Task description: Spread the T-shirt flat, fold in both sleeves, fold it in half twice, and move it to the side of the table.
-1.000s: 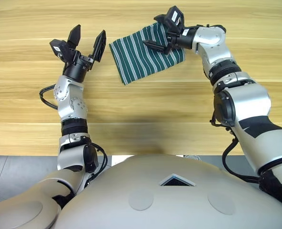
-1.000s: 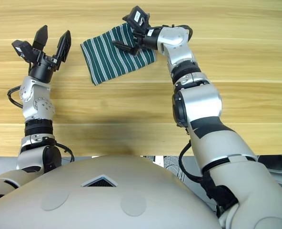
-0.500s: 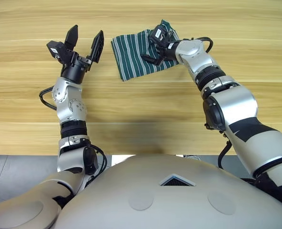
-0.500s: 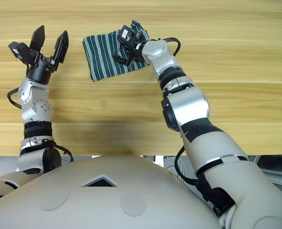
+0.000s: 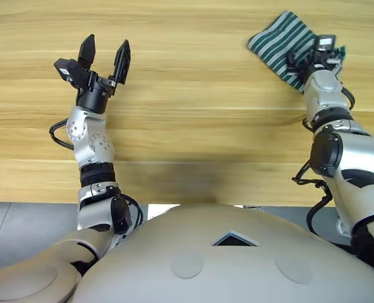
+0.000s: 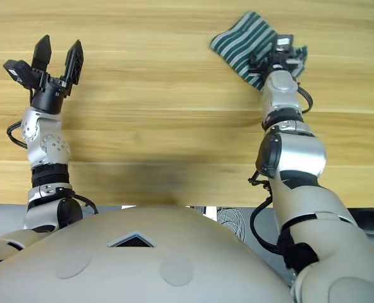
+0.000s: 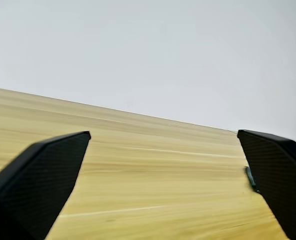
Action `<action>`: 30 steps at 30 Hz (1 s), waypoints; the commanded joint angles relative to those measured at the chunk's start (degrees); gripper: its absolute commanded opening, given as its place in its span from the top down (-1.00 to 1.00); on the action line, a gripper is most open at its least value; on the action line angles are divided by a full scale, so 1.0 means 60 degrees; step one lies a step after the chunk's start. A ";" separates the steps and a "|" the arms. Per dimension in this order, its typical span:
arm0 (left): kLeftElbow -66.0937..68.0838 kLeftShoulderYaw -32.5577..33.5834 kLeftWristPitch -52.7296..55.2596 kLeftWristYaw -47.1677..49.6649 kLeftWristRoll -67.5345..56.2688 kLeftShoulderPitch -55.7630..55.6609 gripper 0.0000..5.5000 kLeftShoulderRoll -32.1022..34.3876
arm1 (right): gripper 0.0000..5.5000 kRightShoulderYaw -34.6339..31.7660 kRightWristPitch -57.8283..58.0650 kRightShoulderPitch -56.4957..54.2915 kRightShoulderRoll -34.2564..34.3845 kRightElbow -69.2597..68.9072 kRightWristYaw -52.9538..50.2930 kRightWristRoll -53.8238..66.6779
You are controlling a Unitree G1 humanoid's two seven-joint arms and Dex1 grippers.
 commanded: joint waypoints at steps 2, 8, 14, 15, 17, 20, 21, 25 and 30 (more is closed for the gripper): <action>-0.0257 0.0071 -0.0104 0.0048 -0.0078 0.0168 -0.96 0.0083 | -0.68 -0.0399 0.1202 0.1249 0.0364 0.0520 -0.0254 0.0172; -0.0631 0.0204 -0.0233 0.0101 -0.0169 0.0524 -0.96 0.0097 | -0.68 -0.1009 0.0972 0.0229 0.0704 0.0081 -0.0384 0.0898; -0.0704 0.0214 -0.0226 0.0081 -0.0217 0.0472 -0.96 0.0099 | -0.68 -0.0113 -0.0631 -0.0768 0.0074 -0.1922 0.0761 0.0361; -0.0751 0.0225 -0.0227 0.0068 -0.0242 0.0507 -0.96 0.0100 | -0.68 0.0085 -0.0897 -0.1003 -0.0359 -0.2197 0.1094 0.0182; -0.0878 0.0252 -0.0261 0.0089 -0.0273 0.0629 -0.96 0.0074 | -0.68 0.0380 -0.0968 -0.1372 -0.0960 -0.2070 0.1634 -0.0088; -0.1136 0.0285 -0.0306 0.0155 -0.0320 0.0834 -0.96 0.0002 | -0.68 0.1451 -0.1189 -0.1343 -0.1897 -0.0979 0.3082 -0.1103; -0.1177 0.0270 -0.0300 0.0153 -0.0327 0.0853 -0.96 -0.0005 | -0.68 0.1640 -0.1378 -0.1116 -0.2203 -0.0687 0.3512 -0.1297; -0.1332 0.0211 -0.0178 0.0141 -0.0366 0.0867 -0.96 0.0068 | -0.68 0.1401 -0.1864 -0.0524 -0.2745 -0.0128 0.4618 -0.1071; -0.1477 0.0138 -0.0017 0.0079 -0.0389 0.0826 -0.96 0.0179 | -0.68 0.0972 -0.1864 0.0229 -0.2515 0.0253 0.5106 -0.0780</action>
